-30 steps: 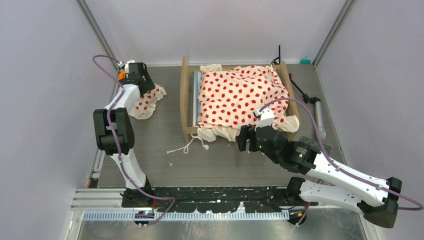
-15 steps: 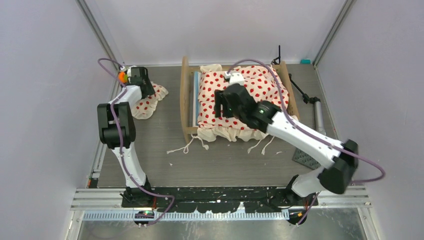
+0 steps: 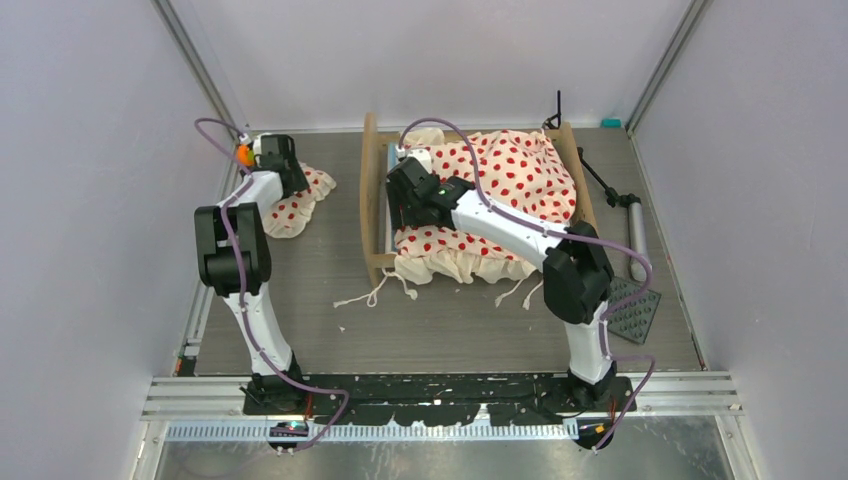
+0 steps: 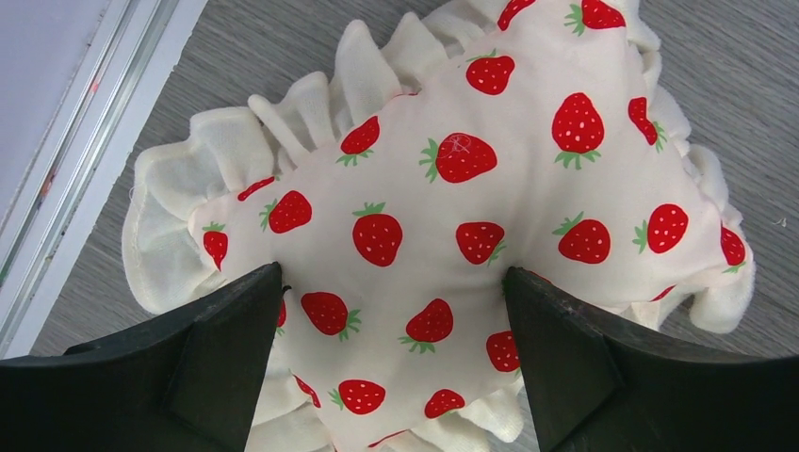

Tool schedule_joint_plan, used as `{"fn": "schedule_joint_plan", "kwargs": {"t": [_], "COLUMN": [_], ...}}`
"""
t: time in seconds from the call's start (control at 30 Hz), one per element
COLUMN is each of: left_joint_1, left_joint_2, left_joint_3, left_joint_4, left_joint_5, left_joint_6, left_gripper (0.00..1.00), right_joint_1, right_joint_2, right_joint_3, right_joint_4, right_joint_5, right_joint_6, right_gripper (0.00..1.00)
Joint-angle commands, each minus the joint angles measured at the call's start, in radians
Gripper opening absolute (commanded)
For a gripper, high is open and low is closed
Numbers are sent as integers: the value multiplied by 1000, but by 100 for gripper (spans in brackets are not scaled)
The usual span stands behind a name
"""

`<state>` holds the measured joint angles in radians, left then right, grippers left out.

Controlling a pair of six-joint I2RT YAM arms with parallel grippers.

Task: Set up the pet bed
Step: Adjust the mattress on the bed frame.

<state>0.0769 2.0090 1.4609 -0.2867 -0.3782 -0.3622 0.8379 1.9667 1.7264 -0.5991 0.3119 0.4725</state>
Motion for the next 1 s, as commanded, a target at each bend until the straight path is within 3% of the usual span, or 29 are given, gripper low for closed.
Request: {"fn": "schedule_joint_plan", "kwargs": {"t": [0.0,0.1,0.23,0.37,0.57,0.77,0.83,0.97], "left_joint_1": [19,23,25,27,30,29,30,29], "left_joint_2": [20,20,17,16,15,14,14,19], "left_joint_3": [12,12,13,15,15,15,17,21], "left_joint_4": [20,19,16,14,6,4,4,-4], "left_joint_5": [-22,-18,-17,-16,-14,-16,-18,-19], "left_joint_6": [-12,-16,-20,-20,-23,-23,-23,-21], "left_gripper": [90,90,90,89,89,89,89,89], "right_joint_1": [-3,-4,-5,-5,-5,-6,-3,-3], "right_joint_2": [26,18,-35,-116,-216,-177,-139,-127], "right_joint_3": [46,19,-21,-70,-141,-132,-121,-144], "right_joint_4": [-47,-41,23,115,270,250,215,179], "right_joint_5": [43,66,-13,-158,-359,-411,-425,-286], "right_joint_6": [-9,-13,-28,-35,-12,-16,-18,-24], "right_gripper": [67,49,19,1,0,0,9,42]}}
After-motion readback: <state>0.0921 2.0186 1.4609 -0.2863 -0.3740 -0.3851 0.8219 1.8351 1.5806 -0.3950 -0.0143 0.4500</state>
